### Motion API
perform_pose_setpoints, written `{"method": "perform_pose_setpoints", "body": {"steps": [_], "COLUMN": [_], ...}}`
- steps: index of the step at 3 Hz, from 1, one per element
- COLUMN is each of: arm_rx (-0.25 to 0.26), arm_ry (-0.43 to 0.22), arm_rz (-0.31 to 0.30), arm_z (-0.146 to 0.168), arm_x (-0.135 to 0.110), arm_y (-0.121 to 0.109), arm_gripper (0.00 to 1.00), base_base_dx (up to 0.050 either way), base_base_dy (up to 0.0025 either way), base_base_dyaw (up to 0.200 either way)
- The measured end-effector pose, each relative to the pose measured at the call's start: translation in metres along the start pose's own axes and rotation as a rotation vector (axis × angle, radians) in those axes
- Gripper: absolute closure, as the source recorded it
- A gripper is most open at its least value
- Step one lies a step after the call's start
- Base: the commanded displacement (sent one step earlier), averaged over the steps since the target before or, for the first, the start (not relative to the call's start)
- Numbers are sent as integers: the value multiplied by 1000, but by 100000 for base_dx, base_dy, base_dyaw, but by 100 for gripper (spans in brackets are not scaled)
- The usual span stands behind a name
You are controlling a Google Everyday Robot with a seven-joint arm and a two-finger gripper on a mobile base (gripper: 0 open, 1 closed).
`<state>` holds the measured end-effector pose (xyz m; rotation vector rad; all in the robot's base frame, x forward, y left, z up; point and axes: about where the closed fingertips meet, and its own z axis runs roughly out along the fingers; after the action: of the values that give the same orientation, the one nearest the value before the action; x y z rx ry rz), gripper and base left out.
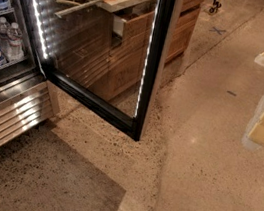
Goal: Close right fridge door
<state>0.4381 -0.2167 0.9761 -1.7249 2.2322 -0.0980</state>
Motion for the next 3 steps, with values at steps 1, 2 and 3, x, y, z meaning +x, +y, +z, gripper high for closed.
{"method": "perform_pose_setpoints", "body": {"steps": [1, 2, 3], "arm_rx": [0, 0, 0], "arm_ry": [0, 0, 0], "arm_rz": [0, 0, 0], "arm_z": [0, 0, 0], "arm_x": [0, 0, 0], "arm_y": [0, 0, 0], "arm_gripper": [0, 0, 0], "base_base_dx": [5001, 5006, 5000], "base_base_dy": [3, -2, 0], "base_base_dyaw": [31, 67, -7]}}
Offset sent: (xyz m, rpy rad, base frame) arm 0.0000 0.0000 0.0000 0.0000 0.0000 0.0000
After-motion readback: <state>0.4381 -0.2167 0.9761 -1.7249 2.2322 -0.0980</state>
